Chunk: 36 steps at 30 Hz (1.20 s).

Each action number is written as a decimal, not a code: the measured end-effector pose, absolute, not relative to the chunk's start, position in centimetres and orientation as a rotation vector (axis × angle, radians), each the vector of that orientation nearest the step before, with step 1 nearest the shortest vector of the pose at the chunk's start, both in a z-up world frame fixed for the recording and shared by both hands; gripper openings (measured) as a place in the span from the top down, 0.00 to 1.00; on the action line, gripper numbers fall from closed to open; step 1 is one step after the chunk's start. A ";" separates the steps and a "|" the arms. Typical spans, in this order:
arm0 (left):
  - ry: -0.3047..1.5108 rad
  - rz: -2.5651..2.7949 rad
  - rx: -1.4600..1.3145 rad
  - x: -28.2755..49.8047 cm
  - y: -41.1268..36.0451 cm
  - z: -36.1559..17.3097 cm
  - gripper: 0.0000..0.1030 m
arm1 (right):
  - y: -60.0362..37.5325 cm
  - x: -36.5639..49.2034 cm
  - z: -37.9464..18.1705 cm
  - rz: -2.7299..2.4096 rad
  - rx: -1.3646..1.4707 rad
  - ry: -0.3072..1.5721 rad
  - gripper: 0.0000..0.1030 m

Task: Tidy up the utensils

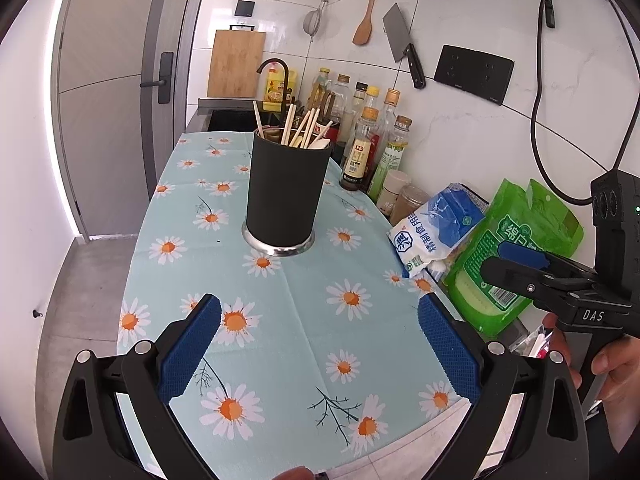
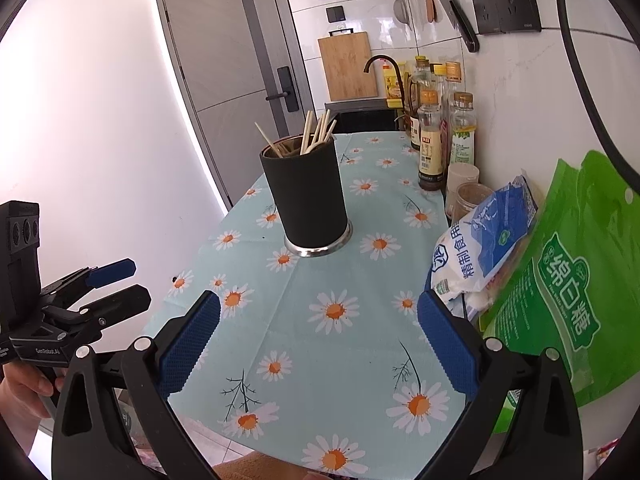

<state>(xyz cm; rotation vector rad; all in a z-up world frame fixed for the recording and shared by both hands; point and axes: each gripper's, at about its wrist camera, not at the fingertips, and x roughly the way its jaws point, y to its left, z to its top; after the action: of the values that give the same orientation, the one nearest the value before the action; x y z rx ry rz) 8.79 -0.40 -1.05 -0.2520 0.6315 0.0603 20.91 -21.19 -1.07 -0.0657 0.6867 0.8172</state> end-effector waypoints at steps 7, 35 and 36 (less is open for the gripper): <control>0.645 0.049 -0.245 8.9 -0.8 -1.6 0.07 | -21.0 20.7 -1.3 0.825 -0.072 0.687 0.05; 0.674 0.033 -0.228 9.2 -1.3 -2.1 0.07 | -20.4 20.7 -1.9 0.828 -0.076 0.705 0.05; 0.674 0.033 -0.228 9.2 -1.3 -2.1 0.07 | -20.4 20.6 -1.9 0.829 -0.075 0.705 0.05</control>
<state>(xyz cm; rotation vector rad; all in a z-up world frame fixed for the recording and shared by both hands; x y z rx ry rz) 9.17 -1.26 -2.13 -0.2284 0.6740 0.0327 20.65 -20.38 -1.95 -0.0754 0.7052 0.8286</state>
